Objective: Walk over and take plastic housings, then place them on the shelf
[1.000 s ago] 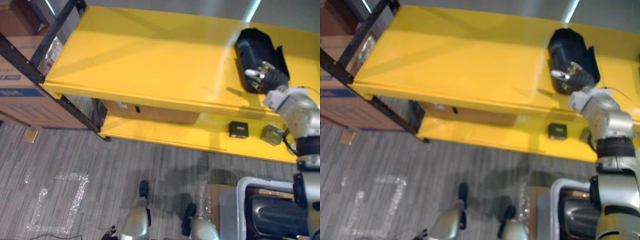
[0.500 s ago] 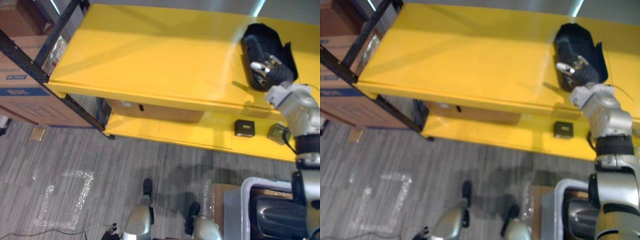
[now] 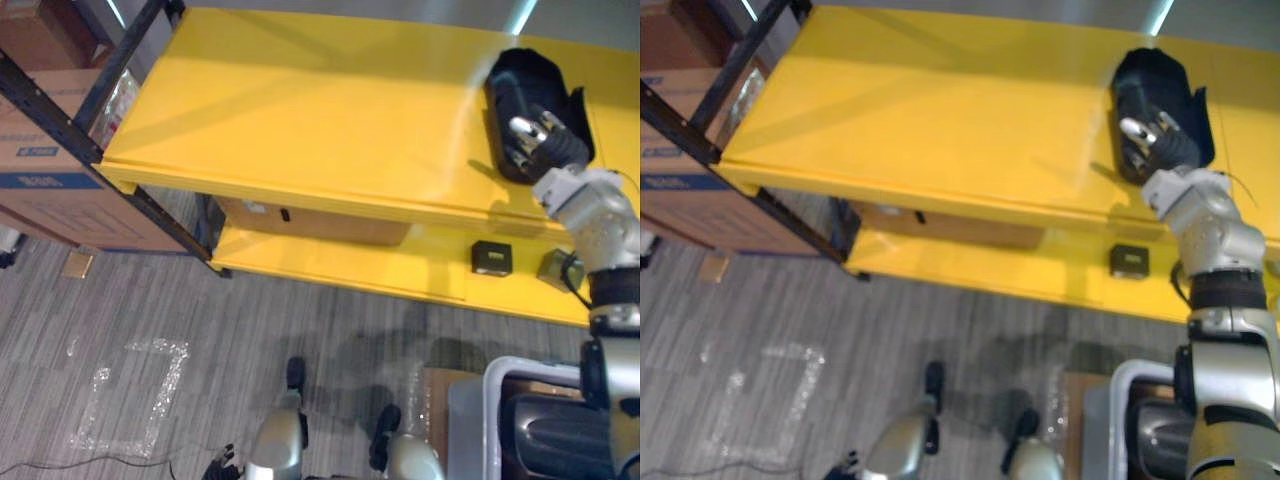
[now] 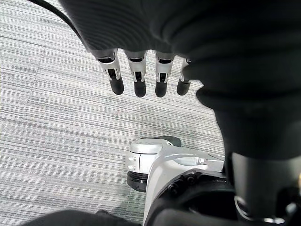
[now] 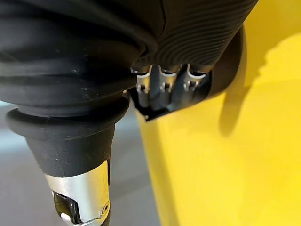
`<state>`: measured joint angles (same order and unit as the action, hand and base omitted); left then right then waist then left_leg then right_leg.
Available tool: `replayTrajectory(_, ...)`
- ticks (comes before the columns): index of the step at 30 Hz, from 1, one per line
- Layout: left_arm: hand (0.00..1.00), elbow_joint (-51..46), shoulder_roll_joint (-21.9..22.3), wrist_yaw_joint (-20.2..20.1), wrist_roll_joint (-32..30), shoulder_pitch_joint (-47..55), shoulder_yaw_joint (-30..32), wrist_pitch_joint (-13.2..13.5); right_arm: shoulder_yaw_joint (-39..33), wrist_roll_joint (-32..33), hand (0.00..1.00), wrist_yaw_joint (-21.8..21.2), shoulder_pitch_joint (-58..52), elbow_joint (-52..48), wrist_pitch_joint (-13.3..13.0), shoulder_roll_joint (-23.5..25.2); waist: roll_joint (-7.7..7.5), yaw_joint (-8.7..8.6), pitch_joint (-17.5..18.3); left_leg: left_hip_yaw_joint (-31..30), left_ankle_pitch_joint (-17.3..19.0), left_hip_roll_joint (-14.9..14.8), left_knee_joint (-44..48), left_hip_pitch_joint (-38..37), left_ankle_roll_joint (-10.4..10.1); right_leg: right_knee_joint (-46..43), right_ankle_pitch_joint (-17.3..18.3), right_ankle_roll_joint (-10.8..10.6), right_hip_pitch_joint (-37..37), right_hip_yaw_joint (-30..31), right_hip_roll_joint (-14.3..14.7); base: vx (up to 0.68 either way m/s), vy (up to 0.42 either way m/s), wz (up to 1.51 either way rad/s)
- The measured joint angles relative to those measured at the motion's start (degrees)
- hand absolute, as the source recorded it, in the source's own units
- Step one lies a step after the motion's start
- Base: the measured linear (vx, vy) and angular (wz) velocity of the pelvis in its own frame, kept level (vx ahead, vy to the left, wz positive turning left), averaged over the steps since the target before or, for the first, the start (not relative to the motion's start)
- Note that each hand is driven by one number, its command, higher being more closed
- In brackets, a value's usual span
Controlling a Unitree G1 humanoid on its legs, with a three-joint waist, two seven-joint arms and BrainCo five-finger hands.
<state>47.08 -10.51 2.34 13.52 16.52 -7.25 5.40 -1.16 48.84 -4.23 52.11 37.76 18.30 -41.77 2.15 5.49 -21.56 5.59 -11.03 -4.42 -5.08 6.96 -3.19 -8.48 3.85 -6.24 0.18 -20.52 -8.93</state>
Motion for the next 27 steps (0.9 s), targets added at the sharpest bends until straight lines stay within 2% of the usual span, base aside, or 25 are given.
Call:
replayTrajectory(9,0.00,0.0,0.0,0.0,0.0,0.0,0.0,0.0,-1.1,1.1,0.00,-0.7,0.5,1.7,-0.1,0.4,0.03,0.08,0.0,-0.1,0.0,0.0,0.0,-0.1,0.0,0.0,0.0,0.0,0.1,-0.1,0.0,0.00,0.000,0.00)
replayTrajectory(13,0.00,0.0,0.1,0.1,0.0,0.0,0.0,0.1,-1.1,-0.7,0.00,-0.5,0.5,2.2,-1.3,0.4,0.28,0.11,-0.3,-0.1,0.0,0.1,0.0,-0.8,0.0,0.2,0.0,0.0,1.0,-0.2,0.0,0.00,0.000,0.00)
replayTrajectory(16,0.00,0.1,0.2,0.3,0.0,0.0,0.0,0.6,-1.0,-7.4,0.00,1.5,0.5,3.0,-4.2,0.4,0.39,0.15,-0.3,-0.2,0.0,0.0,0.0,-0.9,0.0,0.3,0.1,0.0,1.1,-0.3,0.0,0.00,0.000,0.00)
replayTrajectory(18,0.00,0.4,0.3,1.4,0.0,0.0,-0.2,1.7,-1.0,-17.1,0.00,5.1,0.5,3.3,-8.1,0.4,0.39,0.12,-0.3,-0.2,0.0,0.0,0.0,-0.9,0.0,0.5,0.0,-0.1,1.2,-0.3,0.0,0.00,0.000,0.00)
replayTrajectory(21,0.00,0.3,0.3,3.1,0.0,0.1,-0.3,3.7,-1.1,-27.8,0.00,10.2,0.5,1.2,-13.5,0.0,0.38,-0.02,-0.3,-0.4,0.0,0.1,0.0,-0.9,0.0,1.7,-0.3,-0.3,1.9,-0.7,0.0,0.02,-0.004,0.03)
replayTrajectory(22,0.00,0.3,0.4,3.6,0.0,0.1,-0.3,4.2,-1.2,-29.8,0.00,11.6,0.5,-0.1,-14.3,-0.1,0.38,-0.07,-0.3,-0.3,0.0,0.1,0.0,-0.9,0.0,2.0,-0.4,-0.3,2.0,-0.7,0.0,0.00,0.000,0.00)
replayTrajectory(24,0.00,0.1,0.5,4.3,-0.1,0.0,-0.3,4.8,-1.9,-34.9,0.00,15.9,0.4,-5.6,-16.8,-0.3,0.36,-0.17,-0.3,-0.3,0.1,0.1,0.0,-0.9,0.0,2.6,-0.6,-0.3,2.3,-0.8,0.1,0.02,-0.007,0.02)
replayTrajectory(26,0.00,-0.1,0.6,6.1,-0.2,0.1,-0.3,6.2,-3.5,-42.4,0.00,23.5,-0.1,-13.2,-20.0,-0.4,0.02,-0.26,-0.1,-0.5,0.1,0.1,0.0,-0.9,0.0,3.7,-0.9,-0.5,3.1,-1.2,0.2,0.04,-0.019,0.07)
replayTrajectory(27,0.00,-0.2,0.7,6.6,-0.3,0.1,-0.3,6.6,-3.8,-44.3,0.00,25.8,-0.5,-14.8,-20.6,-0.4,-0.19,-0.22,0.0,-0.5,0.1,0.1,0.0,-0.9,0.0,3.9,-1.0,-0.5,3.2,-1.3,0.2,0.04,-0.022,0.05)
